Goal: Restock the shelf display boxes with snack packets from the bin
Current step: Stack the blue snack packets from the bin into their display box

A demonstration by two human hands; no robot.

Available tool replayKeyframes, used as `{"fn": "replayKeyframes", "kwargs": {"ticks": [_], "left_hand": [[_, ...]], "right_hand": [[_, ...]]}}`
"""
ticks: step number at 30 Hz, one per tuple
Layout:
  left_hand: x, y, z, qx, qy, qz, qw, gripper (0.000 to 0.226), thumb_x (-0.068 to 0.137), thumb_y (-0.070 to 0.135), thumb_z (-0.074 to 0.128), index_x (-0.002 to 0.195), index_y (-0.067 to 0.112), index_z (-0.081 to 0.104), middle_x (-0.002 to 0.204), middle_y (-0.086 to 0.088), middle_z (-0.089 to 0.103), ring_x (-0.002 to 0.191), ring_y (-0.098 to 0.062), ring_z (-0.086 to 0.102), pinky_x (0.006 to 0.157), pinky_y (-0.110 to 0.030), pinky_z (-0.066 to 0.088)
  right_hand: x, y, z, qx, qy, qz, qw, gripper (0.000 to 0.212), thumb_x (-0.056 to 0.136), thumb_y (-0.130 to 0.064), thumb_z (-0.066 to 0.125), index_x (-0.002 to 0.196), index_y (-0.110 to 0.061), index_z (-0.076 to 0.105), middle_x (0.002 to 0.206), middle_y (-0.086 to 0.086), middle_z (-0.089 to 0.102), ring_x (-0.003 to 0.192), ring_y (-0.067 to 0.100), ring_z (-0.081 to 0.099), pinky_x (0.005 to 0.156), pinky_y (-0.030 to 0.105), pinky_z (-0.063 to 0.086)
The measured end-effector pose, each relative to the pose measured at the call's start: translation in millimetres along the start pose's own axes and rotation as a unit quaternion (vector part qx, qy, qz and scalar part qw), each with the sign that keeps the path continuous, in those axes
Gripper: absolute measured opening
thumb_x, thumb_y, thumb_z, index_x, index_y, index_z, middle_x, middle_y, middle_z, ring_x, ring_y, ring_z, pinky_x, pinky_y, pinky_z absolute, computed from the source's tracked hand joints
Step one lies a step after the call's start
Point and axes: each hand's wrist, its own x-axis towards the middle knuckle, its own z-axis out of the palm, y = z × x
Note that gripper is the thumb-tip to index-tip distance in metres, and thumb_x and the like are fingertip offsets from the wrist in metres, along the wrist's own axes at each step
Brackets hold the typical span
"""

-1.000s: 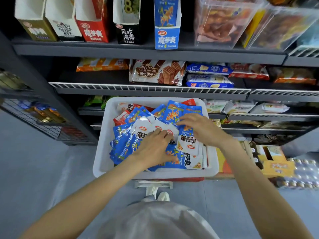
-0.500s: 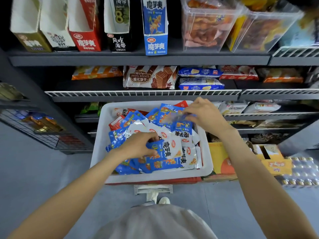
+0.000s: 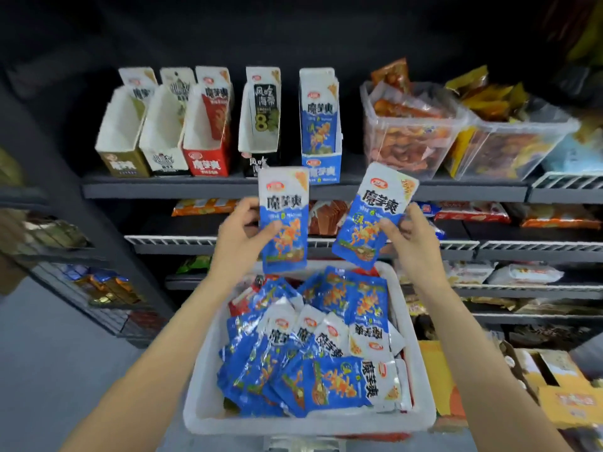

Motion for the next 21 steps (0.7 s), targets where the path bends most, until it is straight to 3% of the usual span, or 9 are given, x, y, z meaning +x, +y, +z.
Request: {"fn": "replayKeyframes", "kwargs": {"ticks": [4, 7, 11, 14, 17, 21], "left_hand": [[65, 43, 0, -0.037, 0.035, 0.076, 0.996, 0.023, 0.087, 0.007, 0.065, 0.103, 0.02, 0.053, 0.096, 0.011, 0.064, 0.08, 0.009, 0.062, 0.066, -0.011, 0.048], [113, 62, 9, -0.041, 0.049, 0.104, 0.993, 0.022, 0.088, 0.008, 0.065, 0.104, 0.017, 0.054, 0.094, 0.013, 0.063, 0.081, 0.011, 0.061, 0.07, -0.013, 0.05], [168, 73, 23, -0.075, 0.085, 0.109, 0.988, 0.015, 0.089, 0.007, 0.061, 0.093, 0.019, 0.053, 0.096, 0.003, 0.066, 0.086, -0.005, 0.065, 0.077, -0.032, 0.055], [195, 74, 33, -0.034, 0.082, 0.142, 0.986, 0.011, 0.093, 0.009, 0.056, 0.103, 0.011, 0.05, 0.094, 0.01, 0.063, 0.078, 0.006, 0.063, 0.067, -0.019, 0.052], [212, 66, 43, -0.02, 0.059, 0.128, 0.99, 0.021, 0.095, 0.008, 0.053, 0.115, 0.003, 0.05, 0.098, 0.008, 0.06, 0.077, 0.01, 0.06, 0.065, -0.01, 0.048], [227, 53, 51, -0.016, 0.018, 0.128, 0.992, 0.013, 0.097, 0.006, 0.048, 0.11, 0.006, 0.049, 0.105, 0.001, 0.059, 0.093, -0.005, 0.059, 0.075, -0.015, 0.05]], "right_hand": [[33, -26, 7, 0.087, 0.059, -0.041, 0.994, 0.015, 0.097, -0.013, 0.05, 0.109, -0.023, 0.052, 0.099, 0.0, 0.064, 0.085, 0.008, 0.065, 0.063, 0.02, 0.054], [61, -47, 13, 0.125, 0.095, -0.084, 0.984, 0.014, 0.098, -0.013, 0.049, 0.11, -0.021, 0.049, 0.091, -0.007, 0.06, 0.088, 0.017, 0.065, 0.072, 0.032, 0.057], [99, -74, 26, 0.172, 0.117, -0.123, 0.97, 0.027, 0.098, -0.009, 0.047, 0.118, -0.027, 0.042, 0.113, 0.002, 0.062, 0.096, 0.019, 0.067, 0.072, 0.029, 0.058], [128, -86, 37, 0.184, 0.118, -0.141, 0.966, 0.027, 0.099, -0.005, 0.044, 0.122, -0.018, 0.04, 0.115, 0.008, 0.059, 0.103, 0.025, 0.063, 0.073, 0.024, 0.056], [149, -89, 45, 0.135, 0.112, -0.156, 0.972, 0.021, 0.099, -0.004, 0.043, 0.113, -0.019, 0.042, 0.103, -0.003, 0.059, 0.093, 0.007, 0.063, 0.073, 0.022, 0.056], [167, -85, 54, 0.079, 0.114, -0.154, 0.978, 0.016, 0.097, -0.006, 0.046, 0.108, -0.018, 0.044, 0.098, -0.007, 0.059, 0.086, 0.0, 0.062, 0.074, 0.026, 0.057]]}}
